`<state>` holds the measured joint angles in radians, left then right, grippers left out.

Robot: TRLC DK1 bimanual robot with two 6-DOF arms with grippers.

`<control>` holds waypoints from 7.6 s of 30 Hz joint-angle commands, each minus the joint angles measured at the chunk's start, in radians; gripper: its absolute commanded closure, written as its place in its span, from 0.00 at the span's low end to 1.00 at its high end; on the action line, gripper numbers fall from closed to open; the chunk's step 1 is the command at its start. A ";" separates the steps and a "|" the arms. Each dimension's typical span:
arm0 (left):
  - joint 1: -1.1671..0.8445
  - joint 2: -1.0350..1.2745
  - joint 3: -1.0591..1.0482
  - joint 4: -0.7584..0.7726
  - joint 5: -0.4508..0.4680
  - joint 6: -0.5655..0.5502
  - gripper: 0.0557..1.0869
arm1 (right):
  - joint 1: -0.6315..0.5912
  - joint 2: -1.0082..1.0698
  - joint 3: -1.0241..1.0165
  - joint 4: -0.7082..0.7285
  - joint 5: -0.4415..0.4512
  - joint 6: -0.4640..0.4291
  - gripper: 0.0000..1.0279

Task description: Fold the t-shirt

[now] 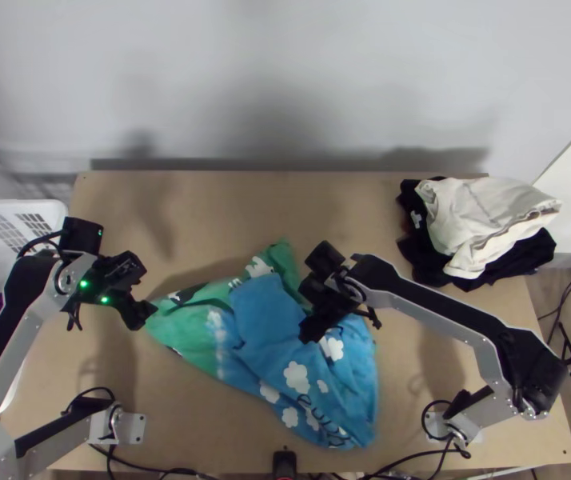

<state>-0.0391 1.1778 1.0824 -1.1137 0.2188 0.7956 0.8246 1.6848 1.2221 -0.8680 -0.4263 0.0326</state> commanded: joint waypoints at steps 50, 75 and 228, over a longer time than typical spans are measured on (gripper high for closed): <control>0.094 -0.122 -0.323 0.232 -0.130 0.433 0.05 | -0.226 -0.352 0.073 -0.095 0.054 0.026 0.97; -0.030 -0.072 -0.400 0.327 -0.082 0.355 0.14 | -0.240 -0.324 0.120 -0.094 0.063 0.027 0.97; 0.027 0.813 0.381 1.086 0.076 -0.306 0.96 | -0.670 0.555 0.777 0.388 0.181 -0.117 0.97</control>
<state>0.0166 1.9335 1.3991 0.0120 0.3336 0.4465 0.1593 2.1719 1.9179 -0.4107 -0.2832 -0.0654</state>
